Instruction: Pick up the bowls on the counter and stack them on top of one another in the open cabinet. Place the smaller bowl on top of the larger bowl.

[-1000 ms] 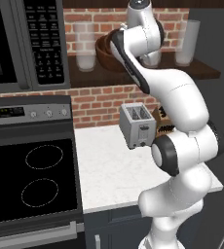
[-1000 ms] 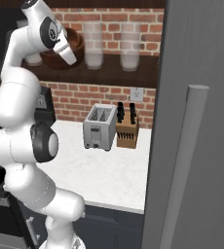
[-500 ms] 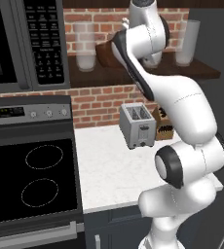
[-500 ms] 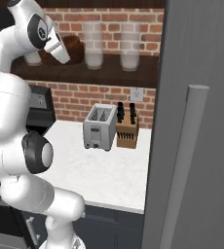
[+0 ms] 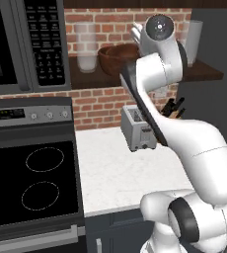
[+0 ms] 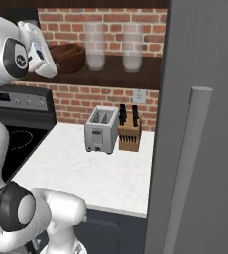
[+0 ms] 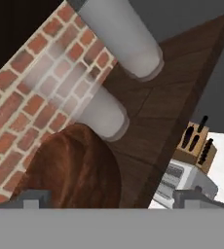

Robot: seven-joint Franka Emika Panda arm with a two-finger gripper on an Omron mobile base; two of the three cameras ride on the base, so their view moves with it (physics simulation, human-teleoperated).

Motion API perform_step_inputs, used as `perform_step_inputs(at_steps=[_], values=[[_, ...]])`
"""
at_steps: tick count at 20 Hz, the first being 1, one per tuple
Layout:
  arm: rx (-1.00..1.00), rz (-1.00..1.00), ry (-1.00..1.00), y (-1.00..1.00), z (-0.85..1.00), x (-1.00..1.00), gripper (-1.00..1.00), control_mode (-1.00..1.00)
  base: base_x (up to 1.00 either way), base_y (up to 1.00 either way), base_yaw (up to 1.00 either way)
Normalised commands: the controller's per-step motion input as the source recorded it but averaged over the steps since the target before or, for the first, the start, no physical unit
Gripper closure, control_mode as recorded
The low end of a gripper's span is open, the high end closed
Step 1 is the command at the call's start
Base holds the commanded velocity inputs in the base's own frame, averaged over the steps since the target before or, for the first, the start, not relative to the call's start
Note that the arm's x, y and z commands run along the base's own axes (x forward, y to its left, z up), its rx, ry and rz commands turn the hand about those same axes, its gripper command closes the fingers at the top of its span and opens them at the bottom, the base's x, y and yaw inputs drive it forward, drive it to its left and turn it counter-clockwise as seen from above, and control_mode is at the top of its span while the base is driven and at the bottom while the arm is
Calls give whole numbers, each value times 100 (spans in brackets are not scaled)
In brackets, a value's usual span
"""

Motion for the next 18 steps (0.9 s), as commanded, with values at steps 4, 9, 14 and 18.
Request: perform_step_inputs(at_steps=[4,9,14,18], values=[[0,0,-31,0,-8,-100,-100,-100,0,0,0],[-3,0,-17,0,-63,-100,-100,-100,0,0,0],[-8,0,-8,-1,-100,-100,-100,-100,0,0,0],[-3,0,-10,-36,-100,-100,-100,-100,0,0,0]])
